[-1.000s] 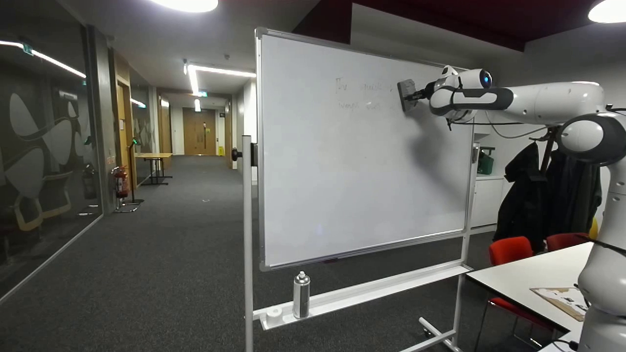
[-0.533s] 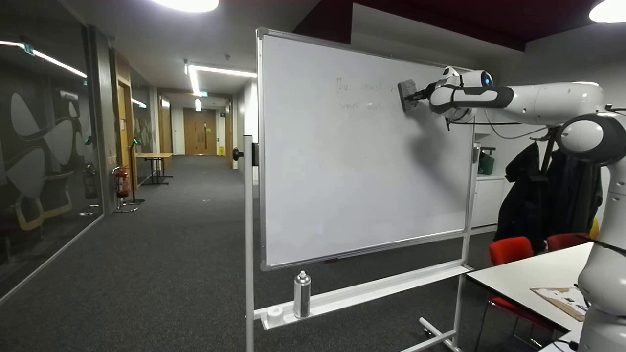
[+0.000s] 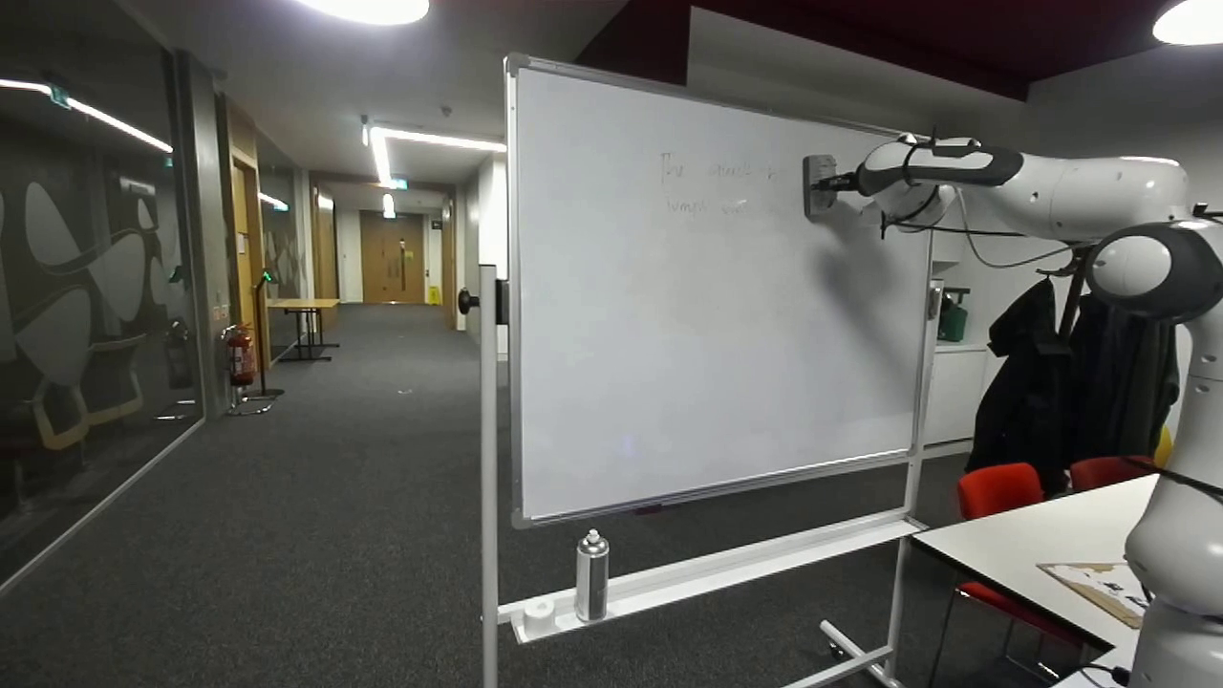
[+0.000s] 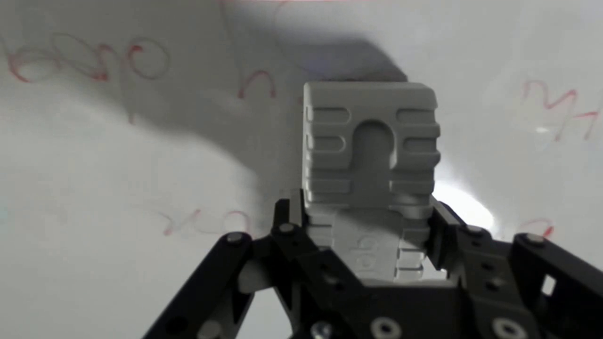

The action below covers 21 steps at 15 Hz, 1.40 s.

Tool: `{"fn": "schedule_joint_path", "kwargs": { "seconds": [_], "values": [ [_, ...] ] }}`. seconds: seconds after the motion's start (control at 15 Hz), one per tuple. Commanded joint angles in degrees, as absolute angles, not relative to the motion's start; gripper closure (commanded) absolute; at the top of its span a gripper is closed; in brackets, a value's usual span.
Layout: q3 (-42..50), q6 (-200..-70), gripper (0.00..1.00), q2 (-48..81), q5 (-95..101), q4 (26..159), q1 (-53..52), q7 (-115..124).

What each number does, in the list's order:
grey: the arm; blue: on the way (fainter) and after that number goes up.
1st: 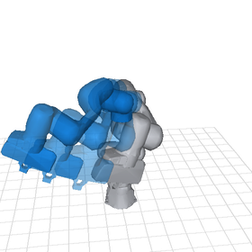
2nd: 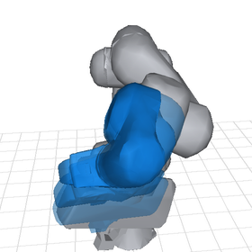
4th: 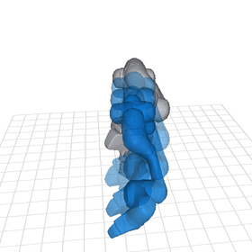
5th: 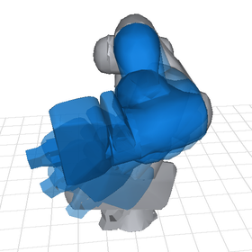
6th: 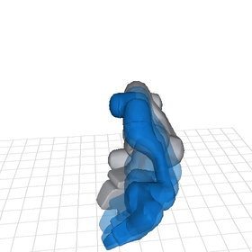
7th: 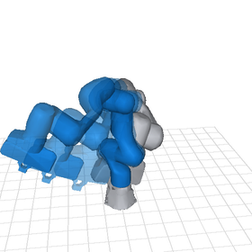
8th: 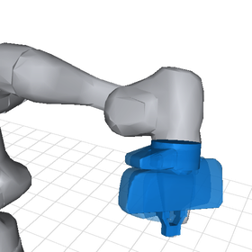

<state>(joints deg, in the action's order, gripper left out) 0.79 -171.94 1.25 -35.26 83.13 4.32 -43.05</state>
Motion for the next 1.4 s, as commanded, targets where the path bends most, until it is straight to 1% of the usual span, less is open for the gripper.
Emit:
{"fn": "schedule_joint_path", "kwargs": {
  "seconds": [0.0, 0.27, 0.53, 0.93, 1.33],
  "values": [
    [3.92, -169.23, 0.65, 5.91, -43.96, 76.49, 8.13, -48.35],
    [6.8, -167.12, 0.65, 9.08, -48.6, 73.1, 11.66, -48.38],
    [6.33, -168.0, 0.65, 10.78, -47.25, 71.76, 11.82, -47.99],
    [3.28, -171.16, 0.65, 8.06, -42.28, 77.44, 7.53, -50.27],
    [-1.27, -176.46, 0.65, 5.43, -42.58, 84.09, 5.57, -59.78]
  ]
}}
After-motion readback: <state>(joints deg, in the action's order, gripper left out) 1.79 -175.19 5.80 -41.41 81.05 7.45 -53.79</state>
